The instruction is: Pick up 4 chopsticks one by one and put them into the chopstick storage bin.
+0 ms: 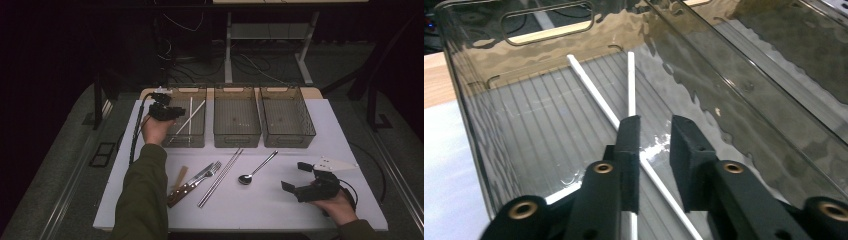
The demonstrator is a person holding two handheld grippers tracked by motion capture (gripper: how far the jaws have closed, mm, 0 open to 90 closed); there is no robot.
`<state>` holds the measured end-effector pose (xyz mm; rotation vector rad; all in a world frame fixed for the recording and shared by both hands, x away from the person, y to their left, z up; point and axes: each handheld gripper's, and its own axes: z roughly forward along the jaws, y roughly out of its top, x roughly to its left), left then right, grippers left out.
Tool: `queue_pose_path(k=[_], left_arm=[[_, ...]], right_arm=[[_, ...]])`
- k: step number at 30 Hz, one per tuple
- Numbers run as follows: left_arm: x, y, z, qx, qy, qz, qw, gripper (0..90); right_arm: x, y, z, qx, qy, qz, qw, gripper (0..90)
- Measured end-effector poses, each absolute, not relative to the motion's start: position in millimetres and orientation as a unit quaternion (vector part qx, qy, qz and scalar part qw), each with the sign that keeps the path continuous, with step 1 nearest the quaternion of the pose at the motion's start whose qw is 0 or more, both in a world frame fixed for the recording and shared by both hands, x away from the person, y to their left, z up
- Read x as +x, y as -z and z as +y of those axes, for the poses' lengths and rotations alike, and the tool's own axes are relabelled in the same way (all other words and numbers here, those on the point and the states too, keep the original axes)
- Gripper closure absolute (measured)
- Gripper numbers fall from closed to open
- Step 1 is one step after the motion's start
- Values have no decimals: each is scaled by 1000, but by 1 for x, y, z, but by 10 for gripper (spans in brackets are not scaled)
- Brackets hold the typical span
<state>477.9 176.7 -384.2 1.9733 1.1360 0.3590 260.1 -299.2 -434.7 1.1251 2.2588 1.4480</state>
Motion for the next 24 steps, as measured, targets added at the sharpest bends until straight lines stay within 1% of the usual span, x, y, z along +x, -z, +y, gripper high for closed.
queue_pose_path(k=[7, 12, 15, 24], left_arm=[[463, 381, 177, 789, -145, 430, 415, 557], [451, 374, 179, 796, -130, 419, 418, 458], [439, 370, 179, 799, -130, 411, 420, 422], [401, 369, 175, 801, -131, 390, 435, 358]], right_arm=[[261, 435, -298, 382, -491, 774, 116, 7], [261, 435, -298, 383, -489, 775, 117, 7], [261, 436, -298, 384, -489, 775, 117, 7], [261, 436, -297, 385, -488, 775, 117, 7]])
